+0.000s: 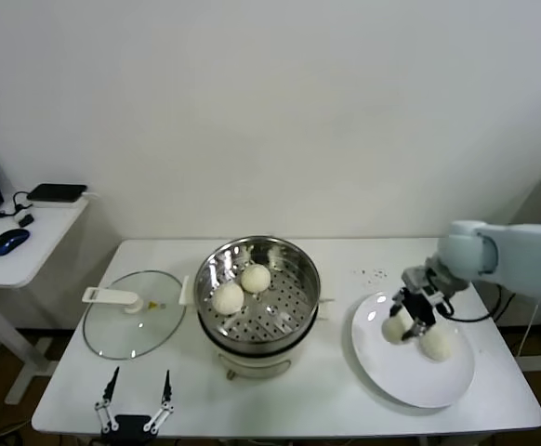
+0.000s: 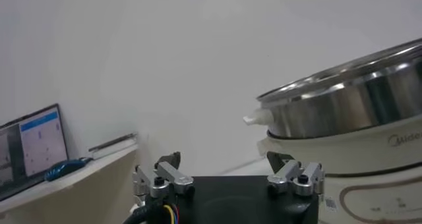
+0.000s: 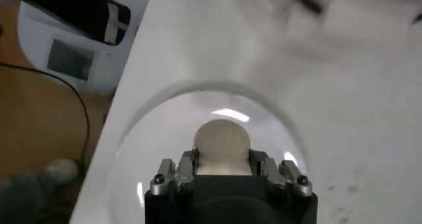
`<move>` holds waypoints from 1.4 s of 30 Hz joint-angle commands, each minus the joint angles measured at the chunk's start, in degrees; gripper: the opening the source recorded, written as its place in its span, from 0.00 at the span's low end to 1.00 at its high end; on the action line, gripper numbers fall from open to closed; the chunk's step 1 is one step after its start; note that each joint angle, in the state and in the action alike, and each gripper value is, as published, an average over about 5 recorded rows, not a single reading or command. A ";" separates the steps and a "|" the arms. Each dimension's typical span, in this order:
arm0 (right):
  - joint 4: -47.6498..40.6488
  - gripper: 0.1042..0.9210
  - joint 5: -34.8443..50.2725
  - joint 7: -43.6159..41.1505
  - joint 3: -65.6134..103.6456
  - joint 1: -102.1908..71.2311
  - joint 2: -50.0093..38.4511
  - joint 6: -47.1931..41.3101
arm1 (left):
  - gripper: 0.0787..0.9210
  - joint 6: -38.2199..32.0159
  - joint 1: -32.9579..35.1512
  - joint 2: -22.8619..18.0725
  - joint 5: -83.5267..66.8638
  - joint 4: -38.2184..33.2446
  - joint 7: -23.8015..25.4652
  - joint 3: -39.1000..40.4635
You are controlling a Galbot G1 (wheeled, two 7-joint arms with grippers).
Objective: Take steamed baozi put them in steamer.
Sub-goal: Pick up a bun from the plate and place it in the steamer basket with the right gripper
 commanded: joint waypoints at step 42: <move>-9.84 0.54 -27.93 6.44 15.23 -14.55 35.74 30.39 | 0.88 0.07 -0.57 -0.48 -1.26 -0.02 -0.18 -0.75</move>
